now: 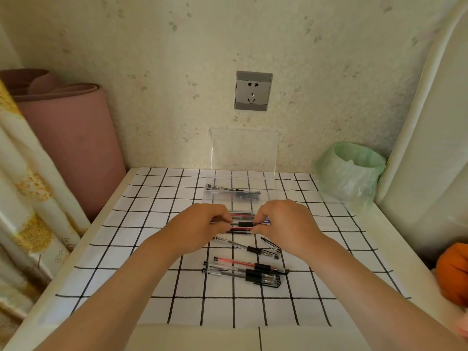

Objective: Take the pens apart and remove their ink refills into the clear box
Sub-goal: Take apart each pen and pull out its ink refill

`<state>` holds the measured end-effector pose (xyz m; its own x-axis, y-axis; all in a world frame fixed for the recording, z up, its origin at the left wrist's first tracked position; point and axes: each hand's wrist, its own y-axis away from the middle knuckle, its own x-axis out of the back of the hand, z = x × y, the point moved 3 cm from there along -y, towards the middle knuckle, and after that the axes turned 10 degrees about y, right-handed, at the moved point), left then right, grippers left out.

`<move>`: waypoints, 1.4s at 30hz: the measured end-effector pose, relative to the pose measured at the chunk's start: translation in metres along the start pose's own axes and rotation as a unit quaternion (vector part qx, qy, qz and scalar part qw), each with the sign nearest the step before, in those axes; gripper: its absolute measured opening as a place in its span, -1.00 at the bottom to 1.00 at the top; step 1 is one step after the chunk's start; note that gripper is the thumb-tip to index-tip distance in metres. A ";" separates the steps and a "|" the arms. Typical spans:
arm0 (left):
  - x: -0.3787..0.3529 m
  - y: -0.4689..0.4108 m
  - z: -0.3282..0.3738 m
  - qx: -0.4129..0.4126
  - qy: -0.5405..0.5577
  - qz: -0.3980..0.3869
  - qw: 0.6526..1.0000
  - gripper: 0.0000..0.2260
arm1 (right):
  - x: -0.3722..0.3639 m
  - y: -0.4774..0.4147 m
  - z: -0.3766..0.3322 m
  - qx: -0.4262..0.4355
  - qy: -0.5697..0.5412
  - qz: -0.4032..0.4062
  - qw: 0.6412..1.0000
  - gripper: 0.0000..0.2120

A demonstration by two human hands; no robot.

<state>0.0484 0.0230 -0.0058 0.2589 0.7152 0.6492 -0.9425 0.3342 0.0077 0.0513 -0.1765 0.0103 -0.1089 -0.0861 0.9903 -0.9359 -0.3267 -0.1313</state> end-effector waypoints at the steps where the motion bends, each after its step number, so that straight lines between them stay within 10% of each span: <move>1: 0.000 0.000 0.000 0.013 -0.007 -0.005 1.000 -0.90 | 0.001 0.000 0.000 -0.002 0.001 0.003 1.000 -0.83; 9: -0.007 0.007 0.008 -0.047 -0.163 0.018 0.985 -0.85 | 0.000 0.001 -0.004 0.018 -0.011 0.006 1.000 -0.83; 21: -0.015 0.003 0.003 0.014 -0.077 -0.052 0.996 -0.84 | -0.003 0.004 -0.005 0.041 -0.019 0.008 0.999 -0.86; 35: 0.035 0.007 -0.019 0.114 -0.285 0.104 0.946 -0.86 | -0.006 -0.001 0.030 -0.029 0.005 -0.054 0.998 -0.84; 42: 0.015 0.002 -0.003 -0.004 -0.142 0.113 0.983 -0.85 | -0.007 -0.001 0.017 0.000 -0.015 -0.046 0.999 -0.82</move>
<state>0.0515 0.0361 0.0019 -0.0283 0.5717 0.8199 -0.9673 0.1911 -0.1666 0.0583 -0.1912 0.0027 -0.0125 -0.0833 0.9964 -0.9414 -0.3349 -0.0398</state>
